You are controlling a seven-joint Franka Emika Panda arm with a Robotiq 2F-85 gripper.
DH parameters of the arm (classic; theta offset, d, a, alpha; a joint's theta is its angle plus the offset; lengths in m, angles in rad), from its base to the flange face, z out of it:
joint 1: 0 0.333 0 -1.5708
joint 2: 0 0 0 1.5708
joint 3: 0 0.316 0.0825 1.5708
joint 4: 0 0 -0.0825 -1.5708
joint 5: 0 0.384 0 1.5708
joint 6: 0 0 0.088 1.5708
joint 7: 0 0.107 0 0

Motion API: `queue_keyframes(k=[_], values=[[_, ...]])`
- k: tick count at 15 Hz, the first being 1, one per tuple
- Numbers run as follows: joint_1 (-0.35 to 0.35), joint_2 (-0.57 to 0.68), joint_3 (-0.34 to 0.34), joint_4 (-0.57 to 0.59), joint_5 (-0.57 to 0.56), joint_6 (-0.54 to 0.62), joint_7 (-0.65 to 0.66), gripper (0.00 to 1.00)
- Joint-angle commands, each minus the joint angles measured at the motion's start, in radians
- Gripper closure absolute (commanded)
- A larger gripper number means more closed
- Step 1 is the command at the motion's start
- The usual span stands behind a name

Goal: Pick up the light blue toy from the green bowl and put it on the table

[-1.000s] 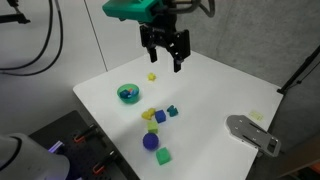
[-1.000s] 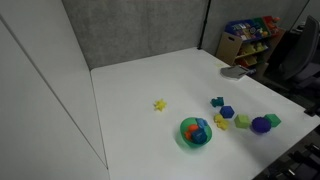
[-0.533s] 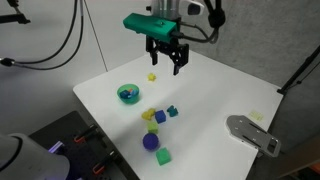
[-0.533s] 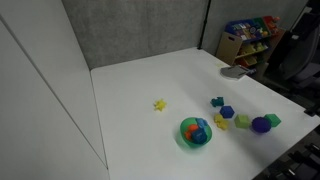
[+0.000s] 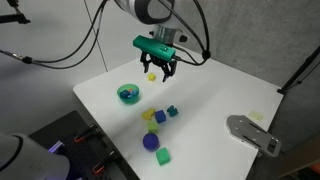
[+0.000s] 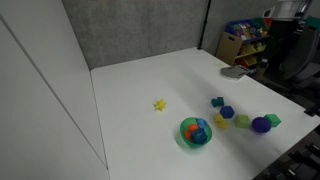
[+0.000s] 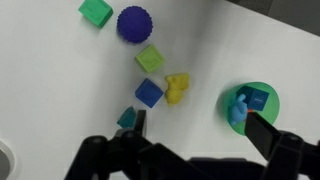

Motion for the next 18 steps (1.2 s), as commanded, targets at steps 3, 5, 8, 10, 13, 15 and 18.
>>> queue_keyframes(k=[3, 5, 8, 10, 13, 15, 18], values=[[0.009, 0.117, 0.071, 0.030, 0.018, 0.026, 0.011, 0.00], [0.016, 0.147, 0.098, 0.024, 0.032, 0.055, 0.030, 0.00], [0.025, 0.192, 0.135, 0.015, 0.075, 0.115, 0.050, 0.00], [0.030, 0.222, 0.156, 0.016, 0.102, 0.155, 0.058, 0.00], [0.031, 0.255, 0.179, 0.021, 0.128, 0.198, 0.061, 0.00], [0.027, 0.251, 0.181, 0.009, 0.112, 0.188, 0.048, 0.00], [0.026, 0.255, 0.183, 0.010, 0.114, 0.189, 0.048, 0.00]])
